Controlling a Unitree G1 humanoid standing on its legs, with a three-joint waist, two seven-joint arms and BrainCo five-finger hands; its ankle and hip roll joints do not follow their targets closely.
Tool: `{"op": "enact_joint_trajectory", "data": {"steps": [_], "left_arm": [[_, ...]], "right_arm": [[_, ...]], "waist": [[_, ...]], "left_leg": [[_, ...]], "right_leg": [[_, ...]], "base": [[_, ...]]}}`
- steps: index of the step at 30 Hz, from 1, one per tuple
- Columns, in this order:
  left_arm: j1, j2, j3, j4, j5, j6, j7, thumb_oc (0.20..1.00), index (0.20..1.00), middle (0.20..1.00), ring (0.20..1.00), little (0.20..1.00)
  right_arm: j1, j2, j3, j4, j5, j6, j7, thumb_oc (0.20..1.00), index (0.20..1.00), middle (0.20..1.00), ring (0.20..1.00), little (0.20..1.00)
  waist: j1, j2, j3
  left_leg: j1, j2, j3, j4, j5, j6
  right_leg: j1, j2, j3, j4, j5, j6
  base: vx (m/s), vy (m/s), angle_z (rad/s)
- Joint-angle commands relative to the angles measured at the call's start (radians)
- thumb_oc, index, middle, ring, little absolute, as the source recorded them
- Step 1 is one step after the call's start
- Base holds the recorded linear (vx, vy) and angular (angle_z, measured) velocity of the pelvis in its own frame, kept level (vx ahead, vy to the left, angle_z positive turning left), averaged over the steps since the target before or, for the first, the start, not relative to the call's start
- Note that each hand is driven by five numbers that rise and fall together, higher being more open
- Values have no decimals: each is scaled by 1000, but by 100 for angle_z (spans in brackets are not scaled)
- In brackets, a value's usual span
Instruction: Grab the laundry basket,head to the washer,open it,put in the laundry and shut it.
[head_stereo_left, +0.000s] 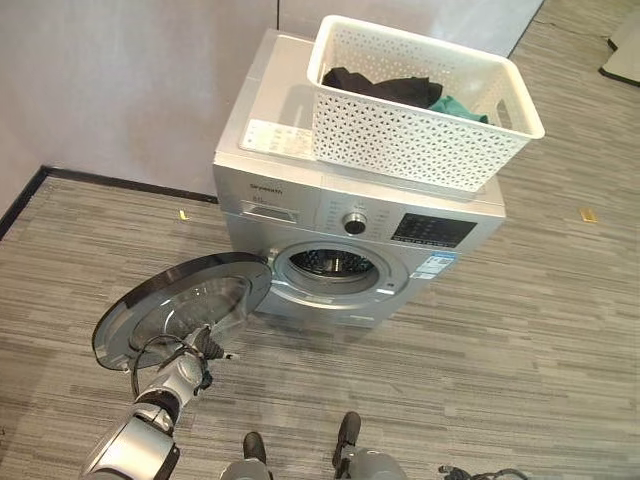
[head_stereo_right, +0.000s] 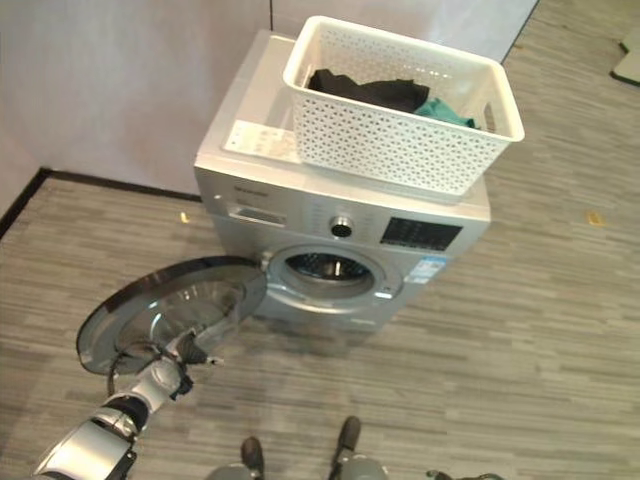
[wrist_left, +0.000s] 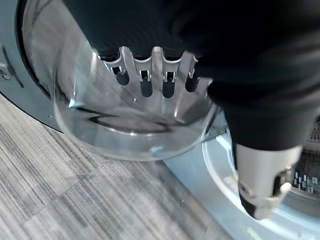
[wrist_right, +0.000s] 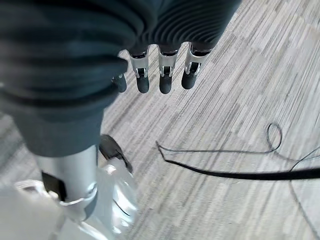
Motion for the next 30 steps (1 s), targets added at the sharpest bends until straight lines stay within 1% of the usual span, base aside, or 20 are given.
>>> {"op": "enact_joint_trajectory", "data": {"steps": [1,2,3,4,5,6,8,10,11,12,13,14,16,17,19,21,24,25,28,30], "left_arm": [[57,2,42,-16,-61,-43,25,1000,1000,1000,1000,1000],[98,-4,67,-31,-69,-48,23,1000,1000,1000,1000,1000],[101,-5,67,-33,-69,-47,23,1000,1000,1000,1000,1000],[181,-13,106,-65,-76,-52,12,1000,1000,1000,1000,1000],[227,-23,126,-84,-82,-55,5,1000,1000,1000,1000,1000],[229,-24,125,-85,-82,-54,5,1000,1000,1000,1000,1000],[287,-50,163,-94,-104,-55,-3,1000,1000,1000,1000,1000],[338,-77,203,-102,-140,-53,-2,1000,1000,1000,1000,1000],[356,-90,220,-113,-160,-56,-2,1000,1000,1000,1000,1000],[382,-109,215,-149,-193,-58,-11,1000,1000,1000,1000,1000],[387,-115,209,-166,-204,-57,-13,1000,1000,1000,1000,1000],[387,-115,208,-166,-204,-56,-13,1000,1000,1000,1000,1000],[387,-129,185,-180,-190,-50,-5,1000,1000,1000,1000,1000],[382,-133,170,-185,-182,-47,-2,1000,1000,1000,1000,1000],[372,-137,150,-185,-172,-46,-9,1000,1000,1000,1000,1000],[353,-137,132,-187,-160,-47,-11,1000,1000,1000,1000,1000],[323,-136,114,-189,-150,-52,-14,1000,1000,1000,1000,1000],[321,-131,104,-187,-142,-52,-14,1000,1000,1000,1000,1000],[314,-130,88,-190,-123,-49,-15,1000,1000,1000,1000,1000],[315,-125,79,-199,-127,-47,-26,1000,1000,1000,1000,1000]], "right_arm": [[-13,-78,-60,-87,130,-26,-37,1000,1000,1000,1000,1000],[1,-101,-99,-158,154,-34,-43,1000,1000,1000,1000,1000],[5,-102,-99,-162,154,-32,-43,1000,1000,1000,1000,1000],[51,-157,-200,-328,189,-45,-65,1000,1000,1000,1000,1000],[87,-186,-276,-439,208,-48,-76,1000,1000,1000,1000,1000],[92,-186,-278,-443,207,-45,-76,1000,1000,1000,1000,1000],[138,-213,-379,-595,207,-52,-111,1000,1000,1000,1000,1000],[188,-241,-486,-802,163,-52,-153,1000,1000,1000,1000,1000],[202,-250,-528,-878,143,-63,-171,1000,1000,1000,1000,1000],[206,-262,-594,-966,101,-72,-216,1000,1000,1000,1000,1000],[199,-271,-615,-1022,76,-75,-240,1000,1000,1000,1000,1000],[200,-270,-617,-1026,75,-72,-239,1000,1000,1000,1000,1000],[156,-286,-669,-1204,-2,-89,-307,1000,1000,1000,1000,1000],[138,-285,-688,-1276,-30,-87,-325,1000,1000,1000,1000,1000],[107,-296,-708,-1358,-62,-89,-352,1000,1000,1000,1000,1000],[64,-324,-732,-1441,-103,-82,-372,1000,1000,1000,1000,1000],[21,-385,-749,-1462,-119,-65,-385,1000,1000,1000,1000,1000],[4,-400,-741,-1459,-124,-61,-391,1000,1000,1000,1000,1000],[-39,-426,-708,-1466,-134,-56,-383,1000,1000,1000,1000,1000],[-85,-467,-672,-1451,-130,-52,-376,1000,1000,1000,1000,1000]], "waist": [[33,73,-3],[30,74,-6],[30,75,-7],[23,74,-12],[17,77,-19],[19,78,-20],[13,84,-30],[5,93,-40],[1,99,-43],[-4,111,-43],[-8,119,-38],[-7,119,-38],[-9,140,-32],[-9,147,-31],[-13,152,-36],[-16,157,-43],[-22,149,-39],[-19,147,-39],[-15,148,-38],[-5,142,-40]], "left_leg": [[-19,24,-67,-23,-38,7],[-10,23,-63,-19,-44,9],[-9,23,-62,-19,-45,9],[-4,15,-44,-7,-41,19],[5,10,-40,-3,-49,24],[6,10,-39,-2,-50,25],[27,2,-35,-1,-62,33],[48,-10,-37,-3,-75,45],[56,-14,-41,-5,-79,51],[64,-21,-66,-5,-83,63],[65,-22,-78,-2,-83,70],[65,-22,-78,-2,-83,70],[87,-28,-91,-1,-93,88],[98,-29,-95,-6,-96,90],[107,-33,-107,-14,-97,89],[114,-35,-124,-22,-102,84],[126,-43,-164,-8,-118,77],[134,-42,-173,-6,-124,74],[154,-41,-189,-4,-139,69],[199,-37,-207,-14,-158,59]], "right_leg": [[75,-62,21,50,-94,81],[79,-65,24,53,-93,83],[80,-65,25,53,-93,83],[78,-77,27,57,-78,79],[81,-83,34,65,-70,83],[81,-83,35,66,-70,83],[86,-90,46,79,-62,89],[89,-101,61,105,-54,98],[90,-105,67,122,-60,98],[79,-105,98,183,-70,93],[62,-98,123,229,-84,87],[59,-98,125,235,-88,87],[12,-82,158,352,-122,77],[0,-74,155,357,-140,69],[-11,-54,167,312,-155,63],[-29,-34,199,239,-147,65],[-60,-31,280,113,-86,77],[-73,-36,289,93,-73,84],[-94,-42,292,49,-51,94],[-104,-46,260,18,-30,105]], "base": [[30,58,-22],[30,58,-22],[-38,62,-19],[-36,73,-18],[-36,73,-18],[28,60,-10],[32,69,-9],[36,94,-5],[25,120,-4],[3,125,-4],[-5,90,1],[-16,75,14],[37,93,19],[73,59,-2],[80,-7,0],[109,-45,23],[152,-67,33],[173,-80,61],[165,-64,48],[313,-143,5]]}}
